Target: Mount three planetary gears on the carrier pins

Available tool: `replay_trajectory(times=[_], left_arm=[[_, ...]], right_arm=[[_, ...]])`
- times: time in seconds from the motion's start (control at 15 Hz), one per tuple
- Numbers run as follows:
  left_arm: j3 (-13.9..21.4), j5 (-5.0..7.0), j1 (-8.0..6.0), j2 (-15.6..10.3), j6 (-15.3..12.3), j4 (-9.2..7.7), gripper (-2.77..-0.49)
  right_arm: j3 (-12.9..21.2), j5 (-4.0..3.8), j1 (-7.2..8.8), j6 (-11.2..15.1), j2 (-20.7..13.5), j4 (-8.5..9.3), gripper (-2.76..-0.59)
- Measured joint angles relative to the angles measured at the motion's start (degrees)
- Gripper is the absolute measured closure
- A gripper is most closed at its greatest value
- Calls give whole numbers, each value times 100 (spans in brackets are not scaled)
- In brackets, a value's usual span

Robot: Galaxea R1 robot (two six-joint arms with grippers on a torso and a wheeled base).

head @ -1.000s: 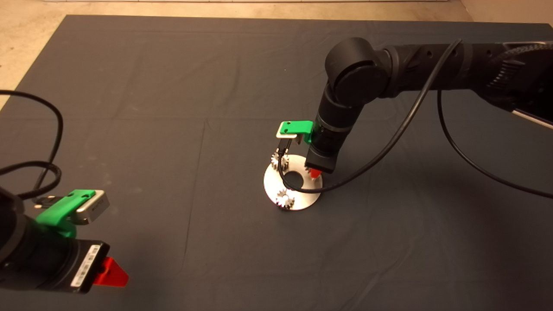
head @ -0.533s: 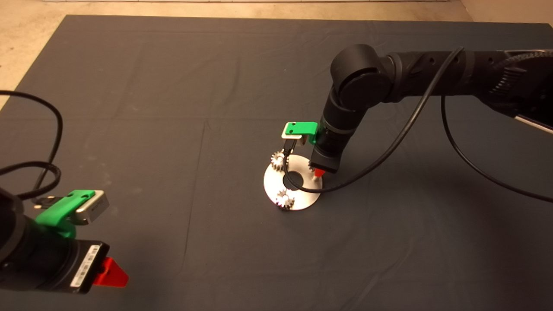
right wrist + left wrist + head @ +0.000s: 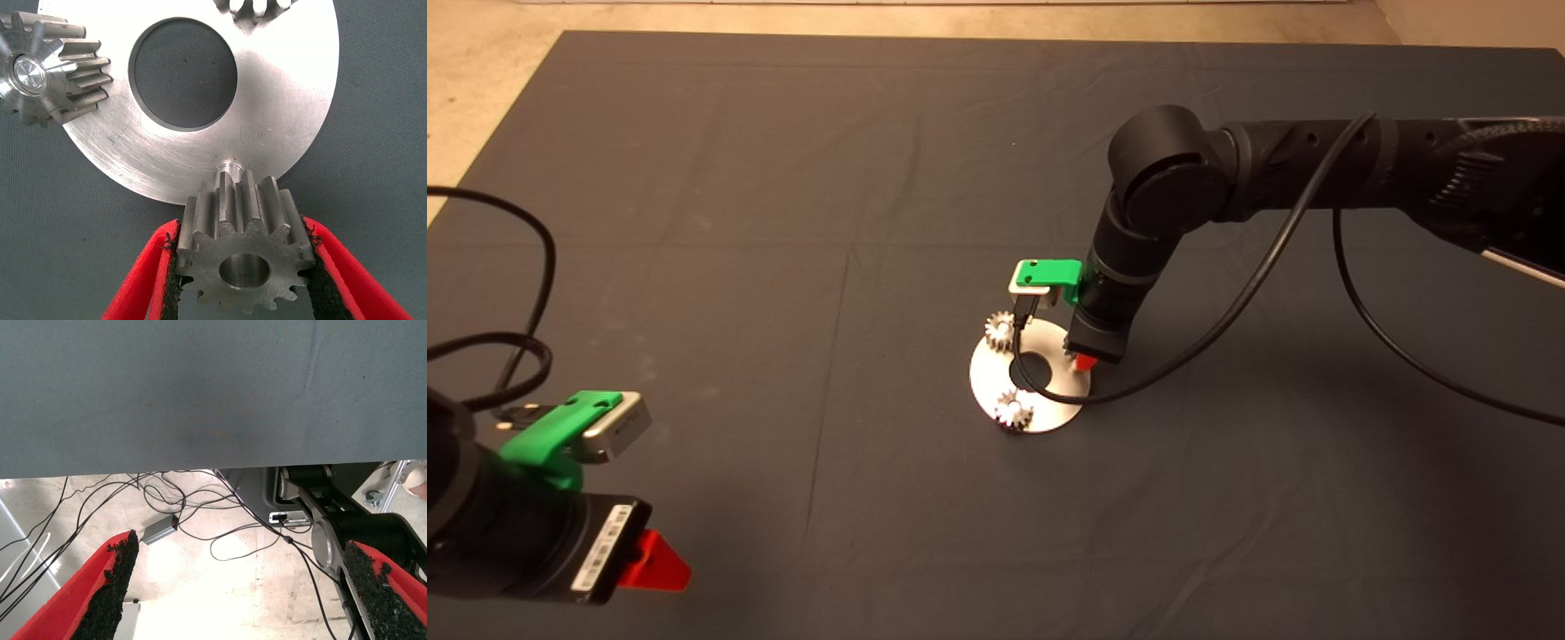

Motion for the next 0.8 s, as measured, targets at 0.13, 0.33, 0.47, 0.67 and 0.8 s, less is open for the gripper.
replay_trajectory(times=[0.13,0.33,0.47,0.67,0.8], left_arm=[[0,0,0,0,0,0,-218],[11,0,0,1,0,0,-218],[13,0,0,0,0,0,-218],[15,0,0,0,0,0,-218],[15,0,0,0,0,0,-218]], right_arm=[[0,2,-13,-2,1,-9,-110],[0,2,-79,-2,1,-11,-110],[0,2,-94,-3,4,-12,-110],[0,2,-96,-5,6,-12,-110],[0,5,-114,-5,4,-12,-110]])
